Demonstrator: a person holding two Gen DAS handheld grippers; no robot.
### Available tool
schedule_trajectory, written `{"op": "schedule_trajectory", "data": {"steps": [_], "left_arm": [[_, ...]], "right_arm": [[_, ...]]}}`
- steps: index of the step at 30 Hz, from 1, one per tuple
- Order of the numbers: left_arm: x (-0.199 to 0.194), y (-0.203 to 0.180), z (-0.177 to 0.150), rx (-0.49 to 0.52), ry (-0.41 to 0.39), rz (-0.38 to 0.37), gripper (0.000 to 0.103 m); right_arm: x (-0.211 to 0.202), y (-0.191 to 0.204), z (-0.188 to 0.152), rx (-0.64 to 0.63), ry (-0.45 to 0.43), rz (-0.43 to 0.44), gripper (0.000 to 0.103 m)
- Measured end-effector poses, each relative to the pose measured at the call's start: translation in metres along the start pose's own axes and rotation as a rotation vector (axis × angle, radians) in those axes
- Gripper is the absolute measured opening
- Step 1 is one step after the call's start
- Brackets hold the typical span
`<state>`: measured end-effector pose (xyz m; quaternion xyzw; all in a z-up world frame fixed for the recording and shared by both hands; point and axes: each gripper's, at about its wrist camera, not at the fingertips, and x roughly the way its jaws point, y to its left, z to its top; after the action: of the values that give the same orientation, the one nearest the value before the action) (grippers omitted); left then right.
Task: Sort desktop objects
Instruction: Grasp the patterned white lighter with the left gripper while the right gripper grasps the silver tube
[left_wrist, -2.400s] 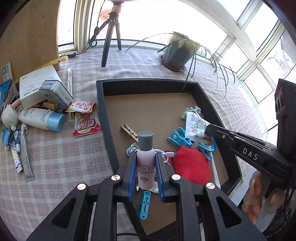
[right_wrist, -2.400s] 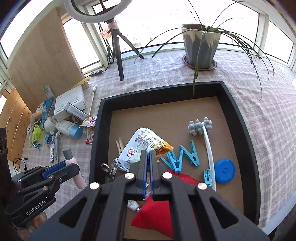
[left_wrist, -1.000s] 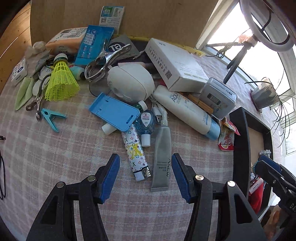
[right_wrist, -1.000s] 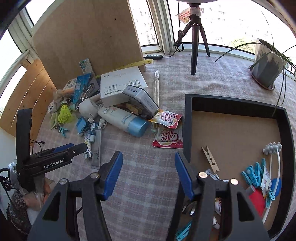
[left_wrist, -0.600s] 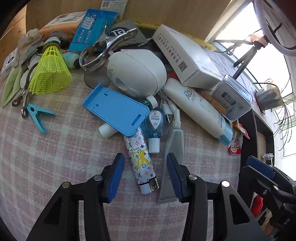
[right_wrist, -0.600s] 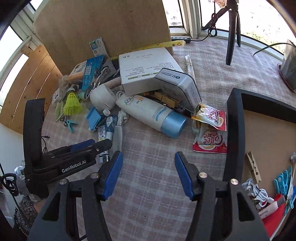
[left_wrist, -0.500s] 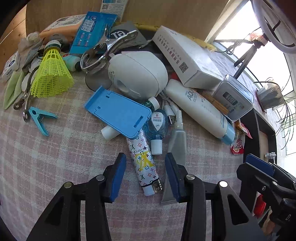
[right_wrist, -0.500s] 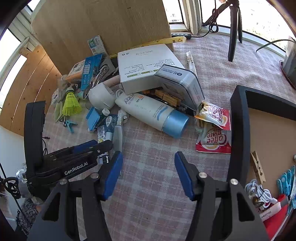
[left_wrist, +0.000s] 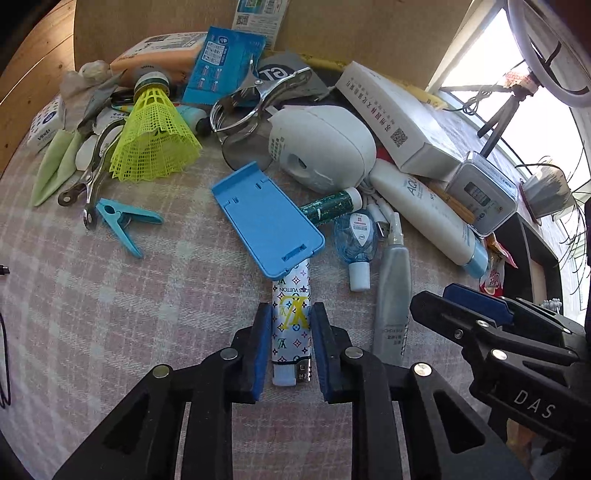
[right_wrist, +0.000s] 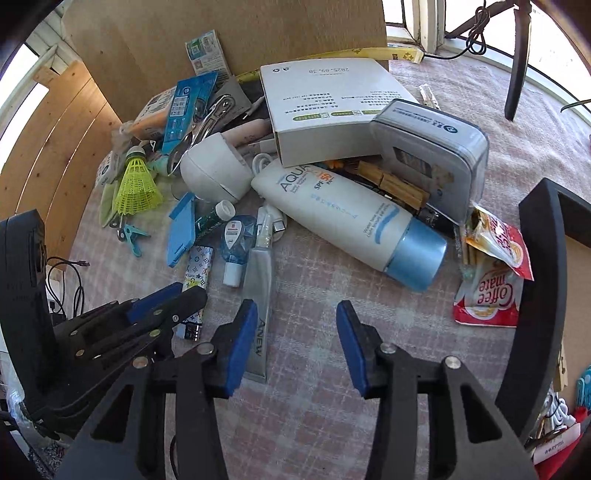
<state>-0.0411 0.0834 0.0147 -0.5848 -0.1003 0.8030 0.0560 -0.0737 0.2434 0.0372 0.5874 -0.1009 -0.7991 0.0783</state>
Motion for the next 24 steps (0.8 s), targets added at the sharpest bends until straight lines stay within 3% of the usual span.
{"op": "schedule_trajectory", "data": {"steps": [6,11,18,20,24], "left_arm": [[-0.006,0.016,-0.009,0.005,0.012,-0.020,0.020],[-0.010,0.035,-0.003,0.029,0.060,-0.056,0.020],[-0.013,0.036,-0.001,0.140,0.084,-0.028,0.020],[-0.013,0.035,-0.001,0.162,0.085,-0.025,0.020],[0.004,0.012,0.011,0.168,0.081,-0.024,0.019]], "right_arm": [[0.022,0.018,0.000,-0.024,0.029,-0.038,0.044],[0.026,0.033,0.001,-0.078,0.003,-0.119,0.045],[0.030,0.050,-0.003,-0.159,-0.028,-0.236,0.042],[0.029,0.050,-0.003,-0.135,-0.037,-0.236,0.041],[0.025,0.044,-0.002,-0.097,-0.028,-0.240,0.027]]}}
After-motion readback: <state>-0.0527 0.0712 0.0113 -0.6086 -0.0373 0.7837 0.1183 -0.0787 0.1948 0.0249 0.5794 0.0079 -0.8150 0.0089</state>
